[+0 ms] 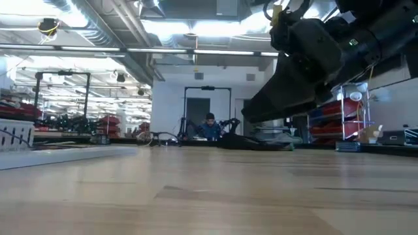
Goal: Ziptie cables
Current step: Put the ziptied cables into the white cable duct
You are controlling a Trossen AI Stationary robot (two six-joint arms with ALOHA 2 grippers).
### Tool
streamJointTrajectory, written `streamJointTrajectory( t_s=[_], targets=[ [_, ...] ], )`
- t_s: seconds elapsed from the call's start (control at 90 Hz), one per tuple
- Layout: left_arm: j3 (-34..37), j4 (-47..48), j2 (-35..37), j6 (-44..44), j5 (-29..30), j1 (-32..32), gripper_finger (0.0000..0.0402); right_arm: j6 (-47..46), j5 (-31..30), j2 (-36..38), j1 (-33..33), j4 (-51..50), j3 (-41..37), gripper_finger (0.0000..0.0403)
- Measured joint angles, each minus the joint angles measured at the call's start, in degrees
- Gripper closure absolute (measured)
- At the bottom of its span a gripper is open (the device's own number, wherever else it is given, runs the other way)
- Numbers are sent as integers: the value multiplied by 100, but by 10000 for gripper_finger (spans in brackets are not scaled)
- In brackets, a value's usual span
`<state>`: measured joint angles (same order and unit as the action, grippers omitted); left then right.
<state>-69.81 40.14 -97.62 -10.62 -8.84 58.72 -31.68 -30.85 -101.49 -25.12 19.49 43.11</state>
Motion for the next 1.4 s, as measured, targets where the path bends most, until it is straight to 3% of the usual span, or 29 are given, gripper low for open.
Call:
streamJointTrajectory(
  t_s=[0.156,0.4,0.689,1.011,1.4],
  targets=[
    [90,-22,0,1269,-2,-37,398,0,0,0,0,0,0,214],
    [279,-267,-54,2210,4,-199,398,0,0,0,0,-2,0,214],
    [285,-383,-320,2121,-72,-241,398,0,0,2,0,-2,0,214],
    [231,-116,-330,1094,-114,-301,397,0,46,2,0,0,0,214],
    [245,-38,-330,1341,-116,-295,397,0,48,4,0,2,0,214]
  ],
)
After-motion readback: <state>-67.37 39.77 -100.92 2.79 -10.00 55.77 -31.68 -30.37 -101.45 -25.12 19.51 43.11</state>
